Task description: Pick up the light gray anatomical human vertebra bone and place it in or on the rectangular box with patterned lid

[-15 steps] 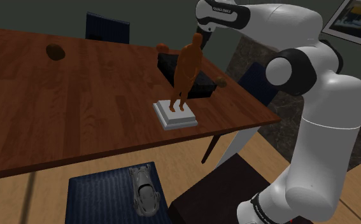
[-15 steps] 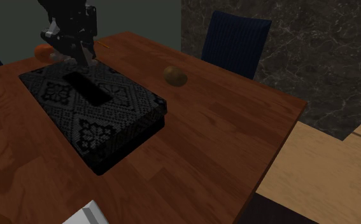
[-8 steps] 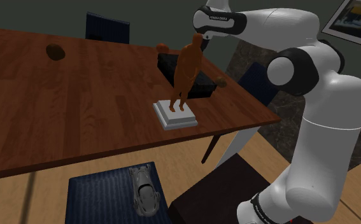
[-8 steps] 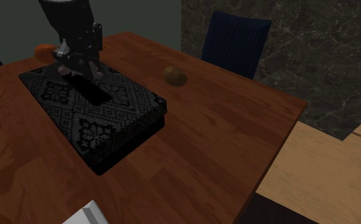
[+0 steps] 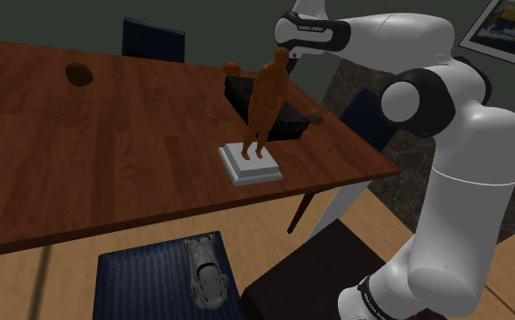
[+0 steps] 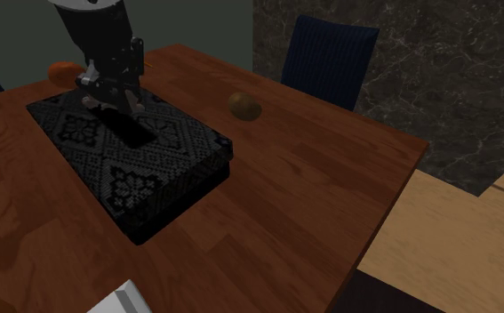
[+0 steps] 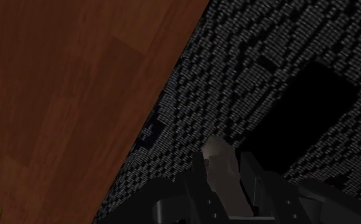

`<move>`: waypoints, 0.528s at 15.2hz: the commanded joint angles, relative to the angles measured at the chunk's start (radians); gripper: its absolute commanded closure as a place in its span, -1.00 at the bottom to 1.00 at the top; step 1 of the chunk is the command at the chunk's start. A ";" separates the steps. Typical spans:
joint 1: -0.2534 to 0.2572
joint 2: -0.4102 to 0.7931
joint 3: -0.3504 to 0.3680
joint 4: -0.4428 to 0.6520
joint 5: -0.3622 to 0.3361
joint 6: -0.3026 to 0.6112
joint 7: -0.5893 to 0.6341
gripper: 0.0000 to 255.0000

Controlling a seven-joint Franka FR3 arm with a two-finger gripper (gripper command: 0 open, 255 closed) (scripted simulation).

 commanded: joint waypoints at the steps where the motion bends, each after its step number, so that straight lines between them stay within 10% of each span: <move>1: 0.001 0.000 0.000 -0.003 0.000 0.001 0.000 -1.00; 8: 0.003 -0.019 -0.003 0.035 -0.008 -0.055 0.005 -1.00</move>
